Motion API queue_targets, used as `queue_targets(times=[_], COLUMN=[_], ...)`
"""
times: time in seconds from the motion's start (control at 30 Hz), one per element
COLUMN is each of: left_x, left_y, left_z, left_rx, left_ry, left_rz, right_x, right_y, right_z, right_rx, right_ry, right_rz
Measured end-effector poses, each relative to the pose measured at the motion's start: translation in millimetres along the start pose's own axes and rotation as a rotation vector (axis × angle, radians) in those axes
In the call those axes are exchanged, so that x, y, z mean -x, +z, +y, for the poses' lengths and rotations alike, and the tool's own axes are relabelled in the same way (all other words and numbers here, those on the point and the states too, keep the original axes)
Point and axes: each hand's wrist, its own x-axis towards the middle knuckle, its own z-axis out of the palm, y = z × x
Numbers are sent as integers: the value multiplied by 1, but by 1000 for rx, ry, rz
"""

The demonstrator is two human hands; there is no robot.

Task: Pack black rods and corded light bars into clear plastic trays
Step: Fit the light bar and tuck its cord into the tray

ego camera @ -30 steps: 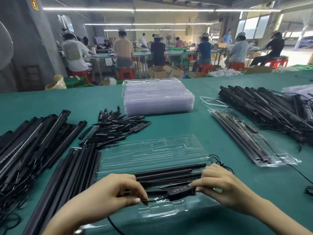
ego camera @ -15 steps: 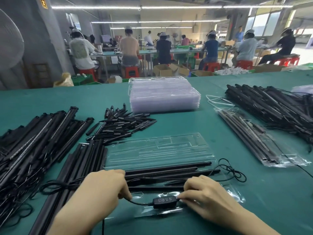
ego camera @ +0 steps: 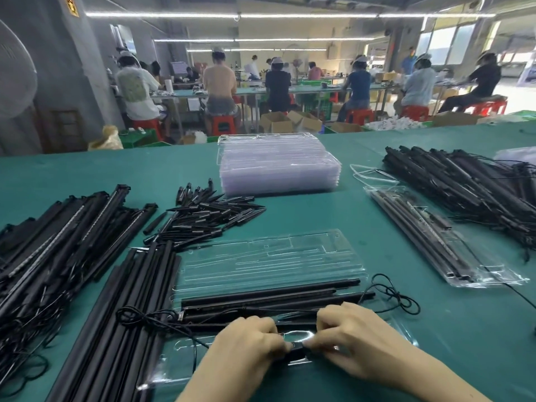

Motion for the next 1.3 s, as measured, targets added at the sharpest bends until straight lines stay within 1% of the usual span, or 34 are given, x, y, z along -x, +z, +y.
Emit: queue_targets(times=[0.03,0.1,0.17,0.2,0.3,0.5,0.57,0.63,0.67,0.73,0.83,0.93,1.07,1.17,1.23,1.3], left_x=[1,3,0,0,-2,-8,-11,-12,-13,-14,-15,-17,-16,-15,-16,-18], left_y=[1,8,13,14,15,14,11,9,8,7,8,6,4,6,7,7], left_z=[-3,-9,-10,-9,-9,-11,-9,-9,-8,-9,-13,-11,-9,-7,-7,-7], left_rx=[104,229,254,248,237,304,319,349,342,322,342,322,253,283,341,391], left_ry=[-63,-103,-131,-129,-105,-159,-184,-217,-231,-235,-246,-213,-190,-201,-240,-291], left_rz=[-9,122,115,89,55,14,10,10,5,6,16,-3,-60,-36,7,16], right_x=[3,11,17,17,15,15,14,13,13,13,12,13,16,19,21,21], right_y=[-1,-1,-1,-3,-4,-6,-8,-7,-6,-3,-5,-6,-2,2,3,5], right_z=[1,7,10,8,-1,-1,-1,2,5,9,7,4,4,2,3,6], right_rx=[-59,-170,-191,-178,-72,-65,-79,-148,-187,-204,-152,-123,-125,-140,-169,-216], right_ry=[46,135,133,139,79,85,83,106,132,126,109,113,105,125,146,156], right_rz=[-29,-73,-77,-74,-2,15,-8,-66,-95,-111,-91,-44,30,24,-2,-9])
